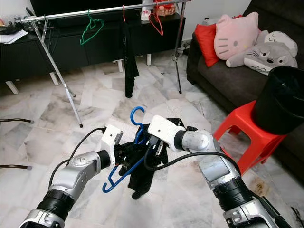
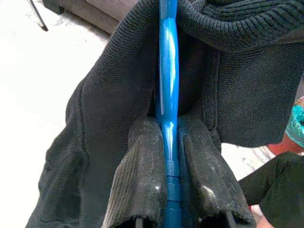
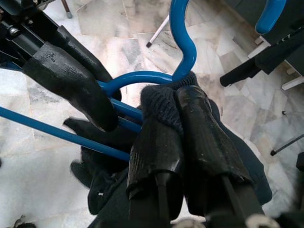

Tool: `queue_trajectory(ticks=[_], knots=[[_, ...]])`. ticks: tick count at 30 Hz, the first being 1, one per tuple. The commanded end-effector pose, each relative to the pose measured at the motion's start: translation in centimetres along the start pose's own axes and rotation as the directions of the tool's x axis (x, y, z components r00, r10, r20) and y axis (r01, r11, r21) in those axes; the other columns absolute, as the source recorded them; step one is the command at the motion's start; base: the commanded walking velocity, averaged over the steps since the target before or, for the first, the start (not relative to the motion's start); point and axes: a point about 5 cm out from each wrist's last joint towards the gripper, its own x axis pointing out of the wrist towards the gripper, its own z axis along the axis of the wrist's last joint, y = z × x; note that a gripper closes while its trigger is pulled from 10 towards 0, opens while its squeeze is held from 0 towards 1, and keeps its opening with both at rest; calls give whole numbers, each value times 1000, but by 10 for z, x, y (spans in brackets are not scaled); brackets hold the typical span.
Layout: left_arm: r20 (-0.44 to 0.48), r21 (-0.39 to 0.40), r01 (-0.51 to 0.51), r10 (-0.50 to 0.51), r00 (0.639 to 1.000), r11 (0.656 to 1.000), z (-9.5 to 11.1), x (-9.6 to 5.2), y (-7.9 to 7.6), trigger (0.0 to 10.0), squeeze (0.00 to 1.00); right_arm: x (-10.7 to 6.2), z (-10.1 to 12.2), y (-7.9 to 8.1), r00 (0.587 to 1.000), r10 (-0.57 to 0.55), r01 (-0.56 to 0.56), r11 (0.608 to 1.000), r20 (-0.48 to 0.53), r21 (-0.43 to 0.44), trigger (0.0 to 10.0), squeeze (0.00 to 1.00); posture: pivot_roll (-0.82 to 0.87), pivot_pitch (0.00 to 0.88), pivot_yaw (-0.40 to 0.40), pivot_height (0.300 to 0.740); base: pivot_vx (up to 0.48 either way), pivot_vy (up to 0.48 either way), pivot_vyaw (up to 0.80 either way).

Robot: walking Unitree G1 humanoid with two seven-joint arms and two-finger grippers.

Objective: Hang hanger

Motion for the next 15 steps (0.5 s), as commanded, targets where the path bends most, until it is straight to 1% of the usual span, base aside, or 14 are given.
queue_trajectory(ticks=[1,3,5,8,11,13,15], knots=[[74,28,5,-7,997,1000,17,2,1,10000,0,3,-3,4,1000,12,-12,1000,-18,-1,10000,0,-104,0,-31,740,0,0,0],[74,27,6,-8,997,1000,17,2,1,10000,0,3,-4,4,1000,10,-10,1000,-19,1,10000,0,-104,0,-31,740,0,0,0],[73,26,8,-10,997,1000,16,2,1,10000,0,3,-6,0,999,-23,23,1000,-26,8,10000,0,-100,0,-33,740,0,0,0],[73,22,17,-19,997,1000,16,3,-1,10000,0,3,-8,-12,993,-112,112,994,-40,18,10000,0,-98,0,-34,740,0,0,0],[74,20,32,-33,997,999,16,3,-3,10000,0,1,-6,-23,984,-174,174,985,-37,10,10000,0,-101,0,-34,740,0,0,0],[74,20,32,-33,997,999,16,3,-3,10000,0,1,-6,-23,984,-174,174,985,-37,10,10000,0,-101,0,-34,740,0,0,0],[72,20,48,-49,996,999,15,3,-5,10000,0,1,-2,-26,983,-181,181,983,-17,3,10000,0,-101,0,-34,740,0,0,0]])
